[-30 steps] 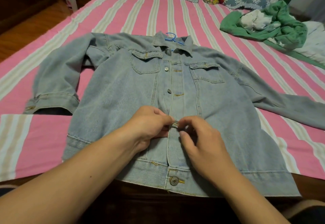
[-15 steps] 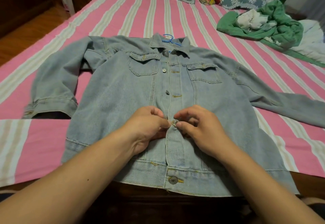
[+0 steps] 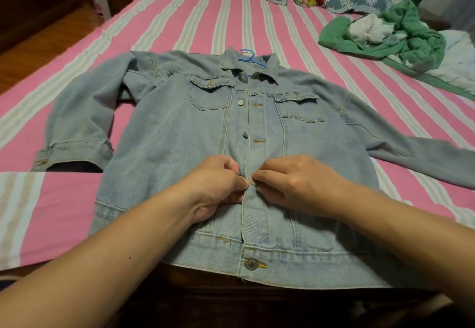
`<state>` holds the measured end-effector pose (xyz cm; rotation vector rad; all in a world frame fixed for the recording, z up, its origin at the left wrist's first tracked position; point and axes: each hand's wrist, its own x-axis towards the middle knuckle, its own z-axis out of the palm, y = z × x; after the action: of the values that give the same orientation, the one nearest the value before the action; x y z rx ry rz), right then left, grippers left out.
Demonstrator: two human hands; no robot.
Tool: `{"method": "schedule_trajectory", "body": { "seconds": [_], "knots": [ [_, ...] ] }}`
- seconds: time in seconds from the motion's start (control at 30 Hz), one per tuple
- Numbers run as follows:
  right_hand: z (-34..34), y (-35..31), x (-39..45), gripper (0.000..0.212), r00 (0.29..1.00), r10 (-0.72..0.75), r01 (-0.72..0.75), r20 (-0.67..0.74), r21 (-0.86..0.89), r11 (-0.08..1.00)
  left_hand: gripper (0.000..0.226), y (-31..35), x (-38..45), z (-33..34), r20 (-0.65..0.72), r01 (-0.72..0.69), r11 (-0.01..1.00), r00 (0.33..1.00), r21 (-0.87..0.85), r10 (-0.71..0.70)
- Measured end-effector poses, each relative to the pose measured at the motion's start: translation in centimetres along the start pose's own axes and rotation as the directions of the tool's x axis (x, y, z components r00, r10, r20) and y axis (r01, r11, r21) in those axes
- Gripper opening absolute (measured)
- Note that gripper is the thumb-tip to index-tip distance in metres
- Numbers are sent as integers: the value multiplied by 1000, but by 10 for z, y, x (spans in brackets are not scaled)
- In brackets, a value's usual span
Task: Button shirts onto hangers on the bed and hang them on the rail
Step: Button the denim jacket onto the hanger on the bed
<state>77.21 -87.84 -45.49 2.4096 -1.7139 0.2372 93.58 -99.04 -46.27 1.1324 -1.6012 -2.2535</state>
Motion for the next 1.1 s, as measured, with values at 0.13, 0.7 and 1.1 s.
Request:
{"method": "schedule_trajectory", "body": {
  "seconds": [0.13,0.7,1.1],
  "knots": [
    [12,-13,6,23,927,373,-365,27,281,887,30,-4,5,0,-154,-165,915,960,369,235],
    [39,91,77,12,619,743,-779,256,323,538,30,61,96,-3,-18,-251,521,890,816,456],
    [55,111,53,15,751,584,-660,308,390,642,12,46,130,-28,68,-196,368,941,909,332]
  ]
}}
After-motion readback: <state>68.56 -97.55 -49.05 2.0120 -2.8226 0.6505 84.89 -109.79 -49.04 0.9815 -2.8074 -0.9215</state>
